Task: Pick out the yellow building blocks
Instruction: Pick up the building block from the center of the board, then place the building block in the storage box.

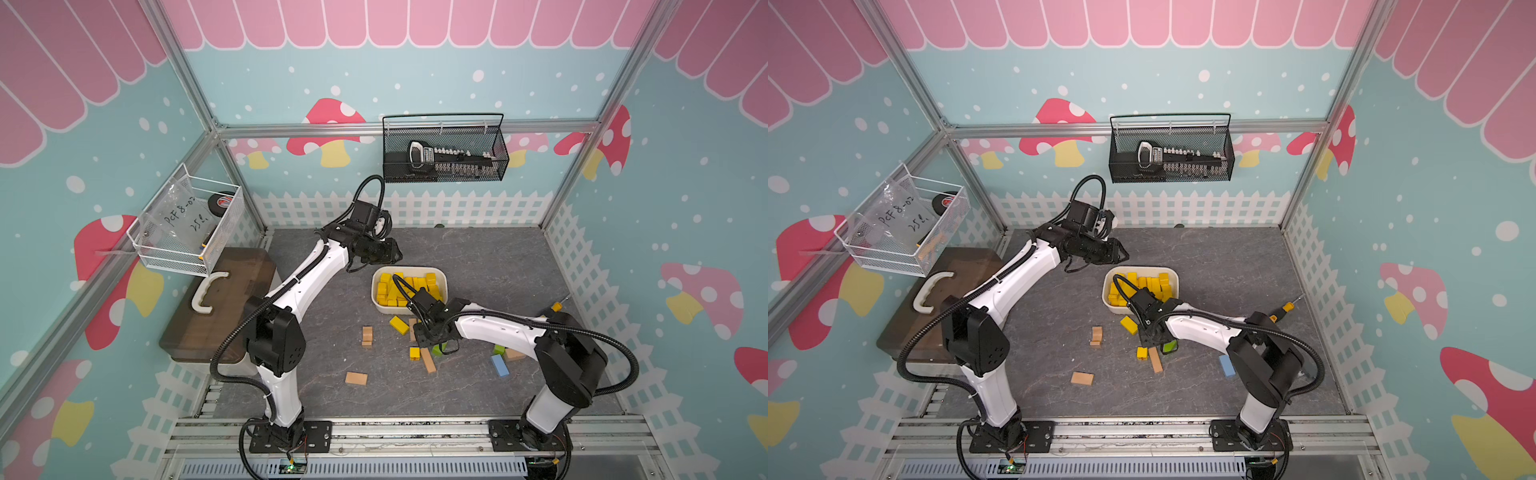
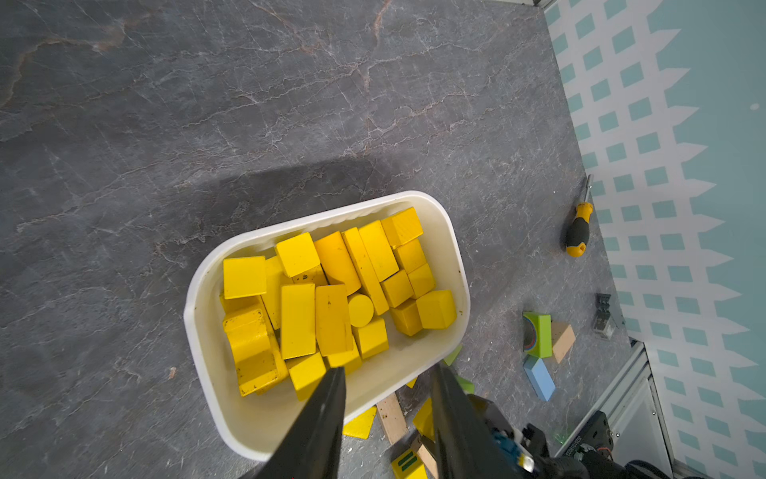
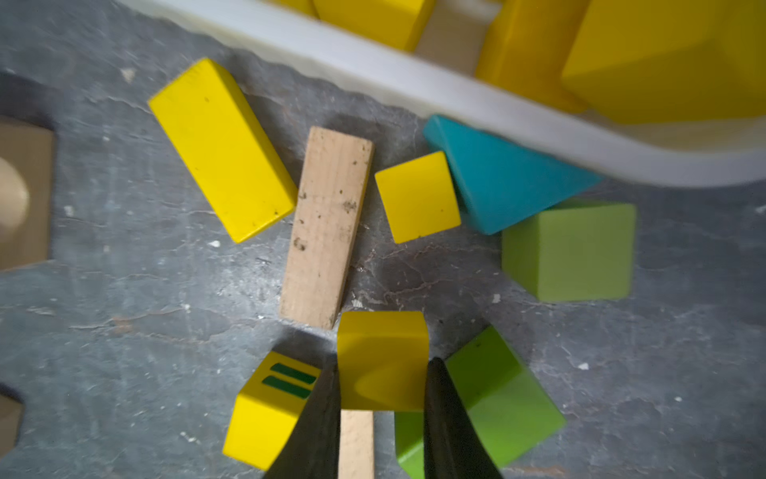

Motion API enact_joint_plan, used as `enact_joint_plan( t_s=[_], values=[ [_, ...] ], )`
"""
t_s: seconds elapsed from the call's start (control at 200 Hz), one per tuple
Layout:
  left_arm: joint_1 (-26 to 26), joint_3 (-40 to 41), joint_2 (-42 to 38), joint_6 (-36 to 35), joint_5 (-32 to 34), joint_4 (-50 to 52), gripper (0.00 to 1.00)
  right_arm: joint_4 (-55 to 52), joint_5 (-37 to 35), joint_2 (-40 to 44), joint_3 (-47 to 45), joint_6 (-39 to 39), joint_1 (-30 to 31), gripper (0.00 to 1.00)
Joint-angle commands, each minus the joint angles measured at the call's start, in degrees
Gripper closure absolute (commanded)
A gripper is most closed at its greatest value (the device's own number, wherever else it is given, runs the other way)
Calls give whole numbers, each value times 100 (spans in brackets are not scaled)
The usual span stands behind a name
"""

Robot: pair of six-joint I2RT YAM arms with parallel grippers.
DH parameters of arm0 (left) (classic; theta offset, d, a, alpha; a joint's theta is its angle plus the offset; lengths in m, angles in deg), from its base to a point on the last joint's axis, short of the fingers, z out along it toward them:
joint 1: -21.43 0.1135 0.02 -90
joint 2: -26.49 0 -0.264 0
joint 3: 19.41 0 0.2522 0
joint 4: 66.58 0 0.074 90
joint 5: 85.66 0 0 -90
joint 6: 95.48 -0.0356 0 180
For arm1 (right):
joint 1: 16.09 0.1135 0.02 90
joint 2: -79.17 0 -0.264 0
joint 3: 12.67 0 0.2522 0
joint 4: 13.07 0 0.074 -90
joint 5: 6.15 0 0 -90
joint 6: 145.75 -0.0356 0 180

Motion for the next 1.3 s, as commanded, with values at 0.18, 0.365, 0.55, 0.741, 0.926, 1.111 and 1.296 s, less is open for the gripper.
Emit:
enact_joint_plan(
  t_s=[0.18, 0.365, 0.55, 0.741, 0.926, 1.111, 1.296],
  values=[
    [52, -173, 41, -45, -106, 66, 61, -298, -198, 653, 626, 282, -592, 72],
    [50, -176, 23, -19, -142, 63, 61, -328, 251, 158, 1356, 556, -1215, 72],
    [57, -179, 23, -1, -202, 57, 61, -456, 479, -744, 2266, 693, -1384, 71],
    [52, -181, -21, 7, -213, 57, 61, -675, 538, -1665, 3009, 685, -1435, 73],
    [53, -194, -21, 43, -314, 59, 61, -666, 451, -1901, 3098, 641, -1445, 72],
    [50, -207, -52, 52, -345, 60, 61, -673, 376, -1893, 3130, 667, -1448, 66],
    [55, -200, -65, 61, -365, 58, 61, -676, 368, -1810, 3080, 680, -1452, 59]
  ],
)
